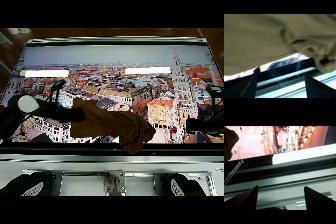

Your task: Fold the shirts.

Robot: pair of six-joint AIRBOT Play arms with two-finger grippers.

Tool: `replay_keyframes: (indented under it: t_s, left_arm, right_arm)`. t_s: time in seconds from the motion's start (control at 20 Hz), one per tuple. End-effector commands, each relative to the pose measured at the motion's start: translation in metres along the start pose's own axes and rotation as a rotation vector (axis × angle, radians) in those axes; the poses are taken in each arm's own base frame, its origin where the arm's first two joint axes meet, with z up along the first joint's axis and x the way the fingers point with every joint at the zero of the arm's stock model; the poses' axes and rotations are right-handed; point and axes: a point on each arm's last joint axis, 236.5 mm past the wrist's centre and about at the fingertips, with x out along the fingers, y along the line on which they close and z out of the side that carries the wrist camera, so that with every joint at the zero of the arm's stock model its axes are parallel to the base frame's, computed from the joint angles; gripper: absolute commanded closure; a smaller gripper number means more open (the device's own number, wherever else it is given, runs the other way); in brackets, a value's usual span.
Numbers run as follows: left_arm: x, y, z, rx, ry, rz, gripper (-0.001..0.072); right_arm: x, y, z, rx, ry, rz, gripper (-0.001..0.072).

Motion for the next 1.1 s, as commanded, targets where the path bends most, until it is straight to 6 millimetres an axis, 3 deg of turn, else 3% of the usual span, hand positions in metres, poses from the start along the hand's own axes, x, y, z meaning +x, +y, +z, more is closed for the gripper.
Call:
replay_keyframes:
  t_s: [0.0, 0.2, 0.4, 0.7, 0.9, 1.05]
  left_arm:
    - [0.004, 0.057, -0.046, -0.186, 0.048, -0.027, -0.0005]
    - [0.013, 0.106, -0.064, -0.322, 0.047, -0.036, -0.0006]
    - [0.017, 0.128, -0.061, -0.374, 0.016, -0.041, -0.0006]
    - [0.059, 0.122, -0.052, -0.424, 0.057, -0.100, -0.0007]
    - [0.084, 0.116, -0.059, -0.406, 0.105, -0.085, -0.0008]
    - [0.097, 0.118, -0.053, -0.413, 0.077, -0.052, -0.0007]
  right_arm:
    - [0.029, 0.019, -0.012, -0.008, 0.045, 0.066, 0.0024]
    - [0.050, 0.064, -0.022, 0.005, 0.073, 0.247, 0.0024]
    - [0.057, 0.080, -0.019, 0.026, 0.059, 0.312, 0.0024]
    - [0.070, 0.092, -0.020, 0.052, 0.127, 0.354, 0.0024]
    - [0.075, 0.093, -0.016, 0.071, 0.132, 0.355, 0.0024]
    - [0.076, 0.093, -0.015, 0.096, 0.133, 0.354, 0.0024]
